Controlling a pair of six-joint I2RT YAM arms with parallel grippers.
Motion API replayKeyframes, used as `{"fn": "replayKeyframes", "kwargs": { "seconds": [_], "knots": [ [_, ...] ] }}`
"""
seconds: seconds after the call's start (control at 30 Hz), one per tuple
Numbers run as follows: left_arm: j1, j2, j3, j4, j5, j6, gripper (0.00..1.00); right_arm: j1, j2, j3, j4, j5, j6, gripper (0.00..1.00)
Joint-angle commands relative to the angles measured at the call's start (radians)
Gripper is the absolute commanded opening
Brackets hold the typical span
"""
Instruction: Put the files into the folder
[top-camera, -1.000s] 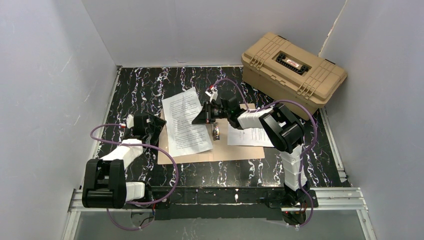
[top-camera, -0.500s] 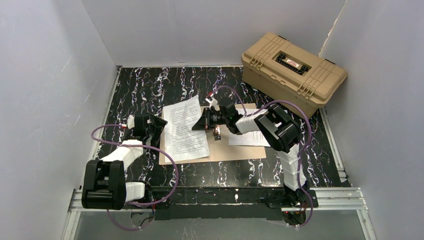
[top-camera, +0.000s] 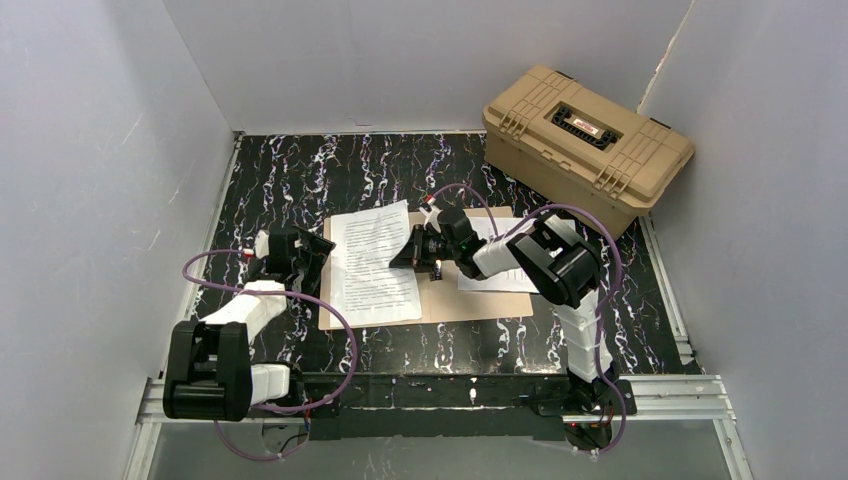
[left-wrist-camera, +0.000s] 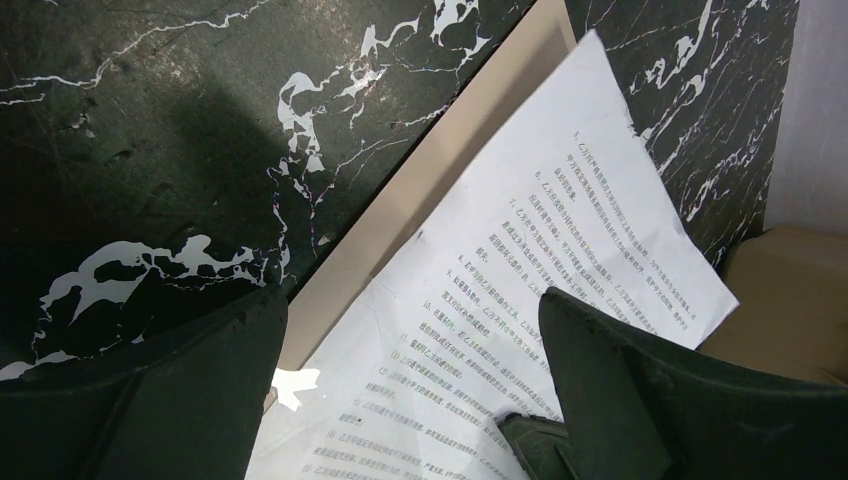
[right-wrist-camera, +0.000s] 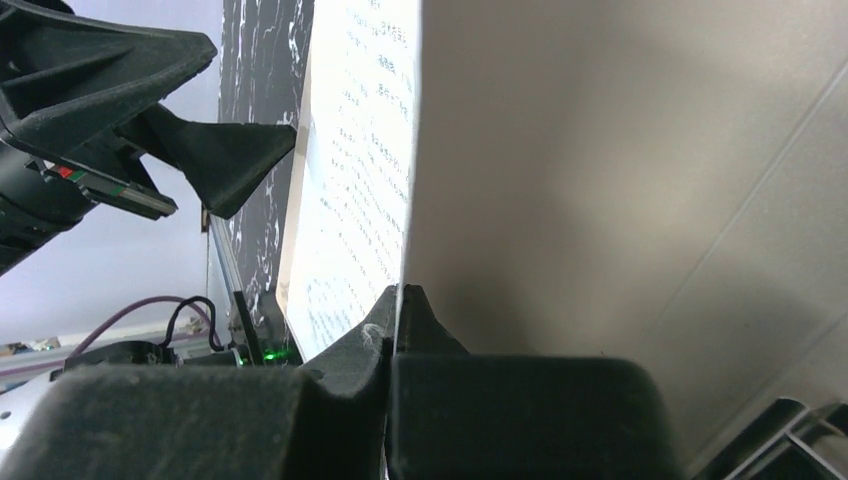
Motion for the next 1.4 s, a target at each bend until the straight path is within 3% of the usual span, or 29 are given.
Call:
{"fn": "replayKeyframes", "kwargs": {
  "seconds": [0.0, 0.5, 1.37],
  "knots": [
    [-0.017, 0.043, -0.076, -0.217, 0.037, 0.003, 0.98, 0.01, -0.053, -0.015, 0.069, 0.075, 0.04, 0.01],
    [-0.019, 0.043, -0.079, -0.215, 0.038, 0.004, 0.98, 0.015, -0.04, -0.032, 0.121, 0.105, 0.101, 0.01],
    [-0.019, 0.045, -0.069, -0.214, 0.038, 0.007, 0.98, 0.05, -0.057, -0.002, 0.07, 0.008, 0.003, 0.01]
  ]
}}
